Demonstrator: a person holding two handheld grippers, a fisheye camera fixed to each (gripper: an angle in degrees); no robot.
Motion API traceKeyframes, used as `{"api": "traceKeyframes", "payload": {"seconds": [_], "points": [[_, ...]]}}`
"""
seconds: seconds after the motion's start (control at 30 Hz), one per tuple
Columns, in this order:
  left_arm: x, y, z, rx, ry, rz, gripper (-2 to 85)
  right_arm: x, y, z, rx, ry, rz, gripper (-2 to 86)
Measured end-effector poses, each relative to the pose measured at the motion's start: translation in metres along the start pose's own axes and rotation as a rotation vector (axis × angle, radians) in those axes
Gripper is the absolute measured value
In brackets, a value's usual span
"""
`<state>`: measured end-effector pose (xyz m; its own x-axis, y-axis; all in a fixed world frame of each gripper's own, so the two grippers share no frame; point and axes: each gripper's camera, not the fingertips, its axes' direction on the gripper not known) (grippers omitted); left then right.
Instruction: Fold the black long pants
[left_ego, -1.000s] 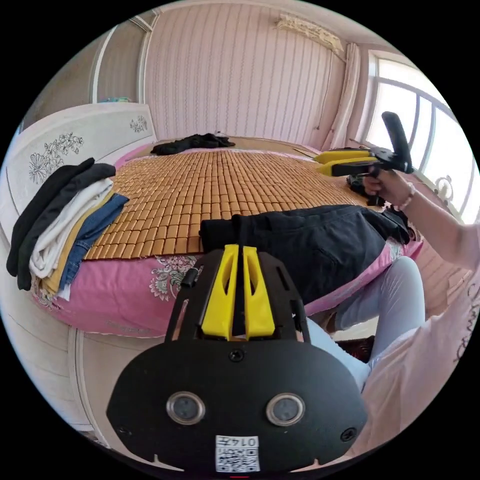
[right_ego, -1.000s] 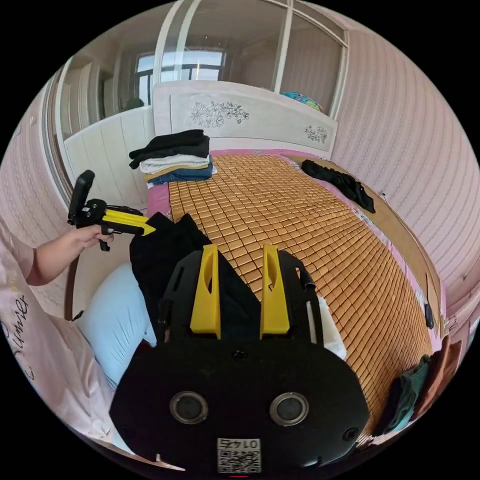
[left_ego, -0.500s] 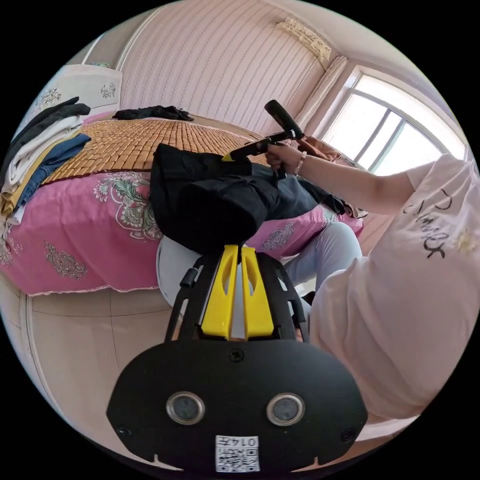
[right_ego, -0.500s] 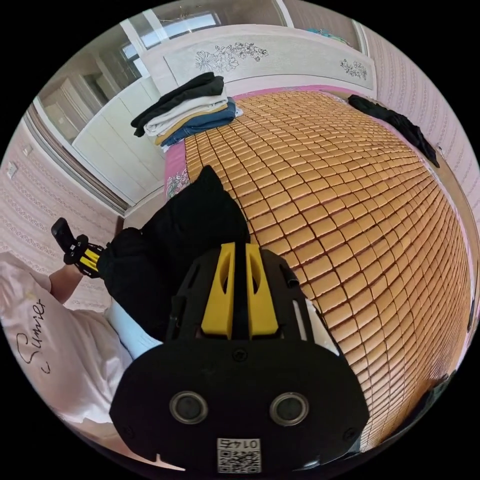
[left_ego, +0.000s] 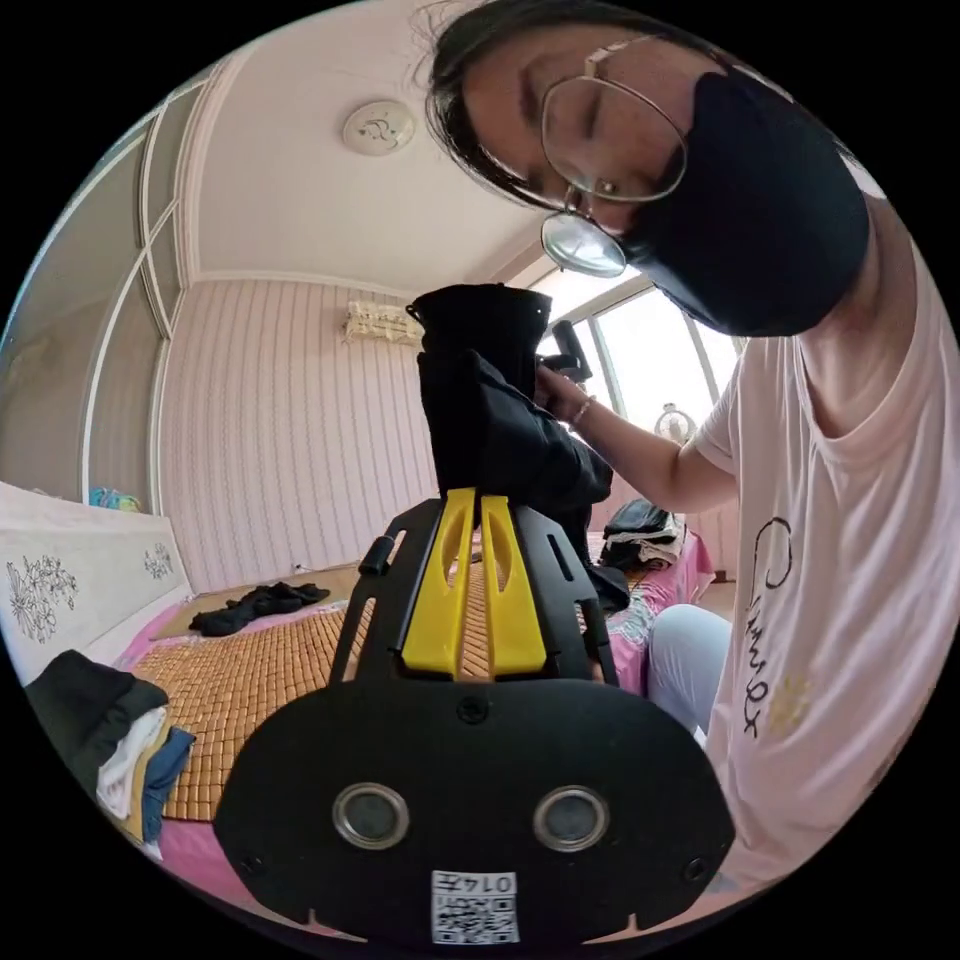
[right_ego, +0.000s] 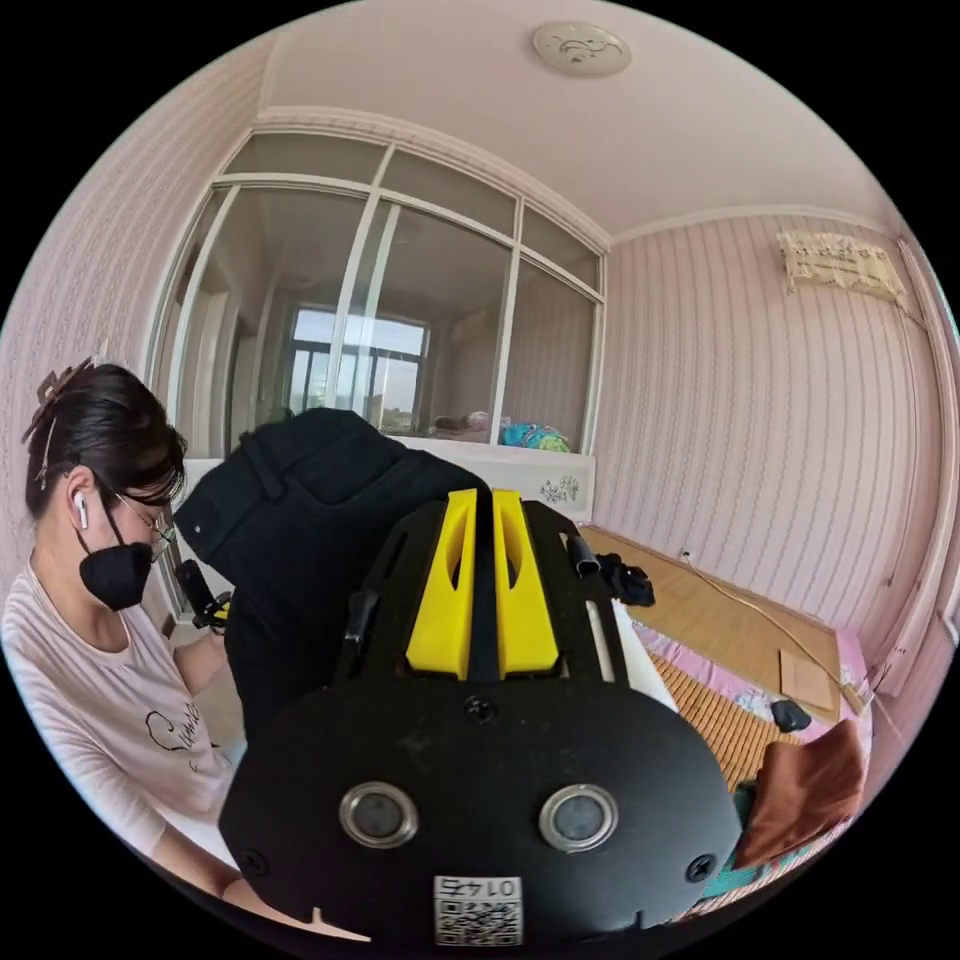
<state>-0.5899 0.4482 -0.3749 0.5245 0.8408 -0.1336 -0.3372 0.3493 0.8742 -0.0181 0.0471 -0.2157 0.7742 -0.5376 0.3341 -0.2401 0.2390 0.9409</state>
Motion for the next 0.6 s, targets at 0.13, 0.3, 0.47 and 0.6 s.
{"api": "traceKeyframes", "payload": {"seconds": [0.13, 0.3, 0.47, 0.6], "points": [[-0.021, 0.034, -0.011, -0.119, -0.105, -0.154, -1.0, -0.018, 0.012, 0.1, -0.273, 0.078, -0.084, 1.6], [-0.051, 0.141, -0.033, -0.443, -0.299, -0.57, -1.0, -0.015, 0.149, 0.225, -0.578, -0.072, 0.101, 1.2], [-0.058, 0.172, -0.037, -0.525, -0.333, -0.647, -0.9, -0.042, 0.2, 0.282, -0.721, -0.078, 0.038, 1.2], [-0.11, 0.138, -0.058, -0.358, -0.454, -0.636, -0.4, -0.037, 0.141, 0.31, -0.647, -0.099, 0.012, 1.7]]}}
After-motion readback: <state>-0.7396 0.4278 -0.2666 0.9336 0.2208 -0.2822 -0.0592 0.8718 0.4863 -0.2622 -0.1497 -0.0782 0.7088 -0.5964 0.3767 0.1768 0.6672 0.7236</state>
